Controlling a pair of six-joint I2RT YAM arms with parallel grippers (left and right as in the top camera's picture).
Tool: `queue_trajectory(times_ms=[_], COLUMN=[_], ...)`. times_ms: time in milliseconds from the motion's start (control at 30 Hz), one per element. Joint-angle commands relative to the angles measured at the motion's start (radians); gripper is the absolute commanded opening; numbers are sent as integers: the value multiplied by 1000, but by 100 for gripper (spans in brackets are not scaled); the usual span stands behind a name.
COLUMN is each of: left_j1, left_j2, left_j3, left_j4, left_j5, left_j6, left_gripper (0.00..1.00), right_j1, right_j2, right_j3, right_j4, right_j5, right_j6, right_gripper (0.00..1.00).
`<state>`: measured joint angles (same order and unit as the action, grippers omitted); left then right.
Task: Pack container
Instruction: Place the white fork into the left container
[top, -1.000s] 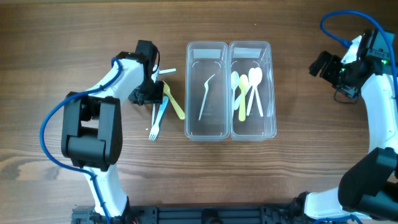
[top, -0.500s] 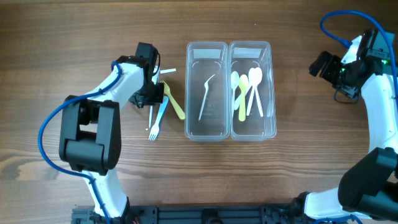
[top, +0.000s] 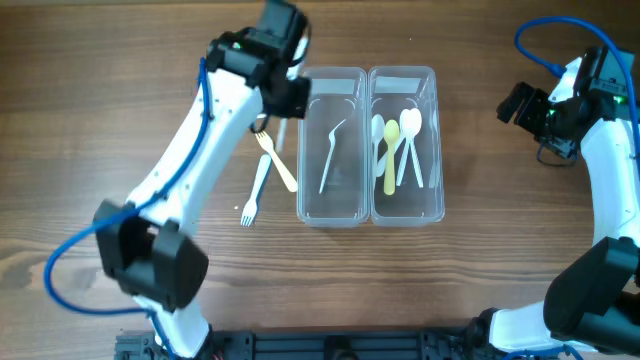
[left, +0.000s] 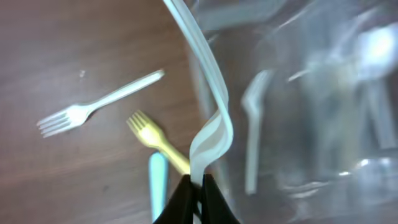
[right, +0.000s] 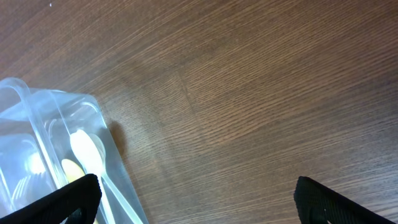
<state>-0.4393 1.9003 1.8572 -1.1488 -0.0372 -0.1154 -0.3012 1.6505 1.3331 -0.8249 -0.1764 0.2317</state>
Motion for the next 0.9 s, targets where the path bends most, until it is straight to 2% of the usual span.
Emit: queue_trajectory(times_ms=[0,133,233,267,367,400,467,500,567,633,733,800,867], left_j1=[-79,-131,-150,-153,-153,-153,-151,-151,-151,-143,-104,-47,24], left_j2=[-2,109,178,184,174,160,125,102,56,4,-17,-6,15], left_j3=[6,-45,-48,-48,-42,-33,-2,13,28,28,28,24,17], left_j4=[38,109,118,118,119,111,89,84,86,72,28,-10,-40], left_j5=[-5,-5,-5,-5,-5,-5,-6,-10,-37,-147,-236,-245,-239], left_j6=[-141,-208,-208,-208,-207,-207,-206,-200,-153,-147,-148,-191,-288], left_gripper=[4,4,4,8,39,54,62,69,73,80,81,77,77], right_j1=[0,0,0,0,0,0,0,0,0,0,0,0,0], right_j2=[8,8,8,8,8,8,8,8,8,8,8,8,8], right_j3=[-4,-4,-4,-4,-4,-4,-4,-4,-4,-4,-4,-4,-4], right_j4=[1,0,-2,-3,-3,-3,-3,-3,-3,-3,-3,-3,-3], right_j5=[-8,-8,-8,-8,-8,-8,-8,-8,-8,-8,-5,-5,-5], right_j6=[11,11,11,11,11,11,11,11,11,11,11,11,11], right_gripper=[100,100,100,100,100,100,100,100,100,100,100,100,100])
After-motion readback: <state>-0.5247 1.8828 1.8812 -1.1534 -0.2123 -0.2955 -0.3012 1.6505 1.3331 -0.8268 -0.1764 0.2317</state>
